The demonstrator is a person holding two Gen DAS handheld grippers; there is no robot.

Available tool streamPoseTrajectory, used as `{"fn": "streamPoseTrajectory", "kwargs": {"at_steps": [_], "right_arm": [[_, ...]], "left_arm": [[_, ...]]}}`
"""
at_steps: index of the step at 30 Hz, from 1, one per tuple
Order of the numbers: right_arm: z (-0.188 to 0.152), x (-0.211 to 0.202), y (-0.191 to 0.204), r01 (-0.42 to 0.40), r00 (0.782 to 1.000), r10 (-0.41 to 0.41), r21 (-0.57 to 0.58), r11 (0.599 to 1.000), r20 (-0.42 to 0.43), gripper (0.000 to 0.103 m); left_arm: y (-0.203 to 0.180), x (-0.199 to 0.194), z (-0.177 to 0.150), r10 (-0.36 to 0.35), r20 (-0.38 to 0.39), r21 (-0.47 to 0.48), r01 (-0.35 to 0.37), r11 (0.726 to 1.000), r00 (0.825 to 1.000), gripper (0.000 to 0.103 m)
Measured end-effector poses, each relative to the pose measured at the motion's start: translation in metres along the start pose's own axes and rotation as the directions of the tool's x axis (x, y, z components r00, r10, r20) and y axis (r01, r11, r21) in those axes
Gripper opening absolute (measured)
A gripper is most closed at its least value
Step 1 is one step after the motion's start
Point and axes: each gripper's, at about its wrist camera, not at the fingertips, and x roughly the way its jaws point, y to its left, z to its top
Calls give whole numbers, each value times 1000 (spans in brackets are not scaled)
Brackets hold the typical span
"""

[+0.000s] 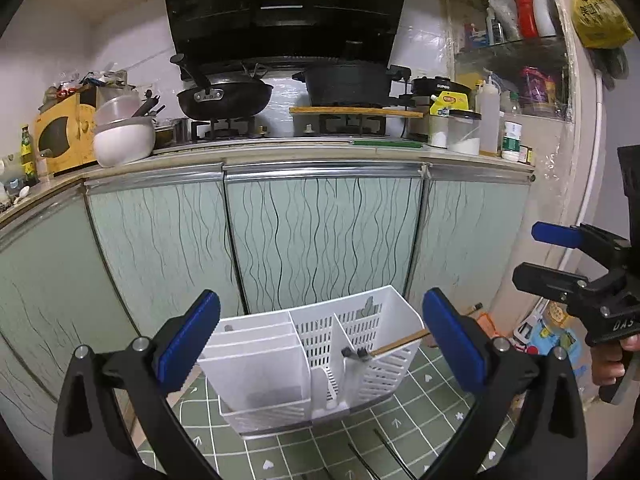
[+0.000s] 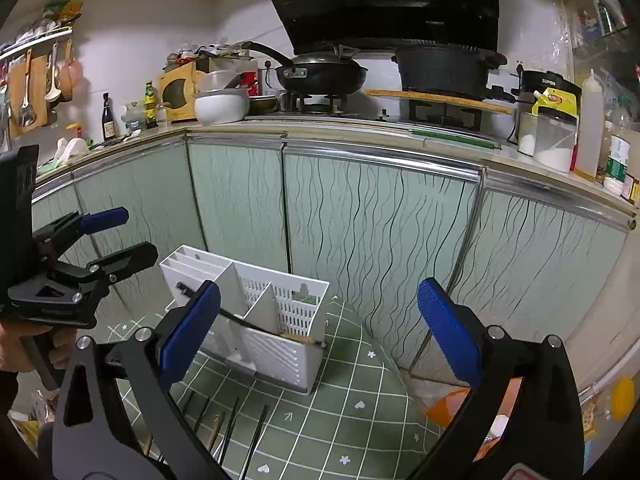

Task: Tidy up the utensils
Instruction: 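Drop the black chopsticks into the holder by opening both grippers, then move both open grippers back down over the chopsticks on the mat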

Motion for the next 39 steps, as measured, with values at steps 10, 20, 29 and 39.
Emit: {"fn": "streamPoseTrajectory", "kwargs": {"at_steps": [10, 20, 29, 39], "right_arm": [[-15, -26, 8, -22, 1000, 22, -15, 1000, -20, 95], [-36, -52, 15, -15, 1000, 15, -10, 1000, -21, 95], [-55, -71, 27, 11, 1000, -11, -2, 1000, -14, 95], [-73, -85, 43, 57, 998, -57, -1, 998, -9, 95]], "left_arm": [[0, -36, -15, 18, -27, -48, -20, 999, 999, 98], [-13, -66, -29, 42, 0, -40, -42, 998, 999, 98], [-8, -85, -55, 58, -2, -27, -58, 998, 998, 98], [11, -96, -87, 47, -16, -55, -48, 997, 999, 98]]}}
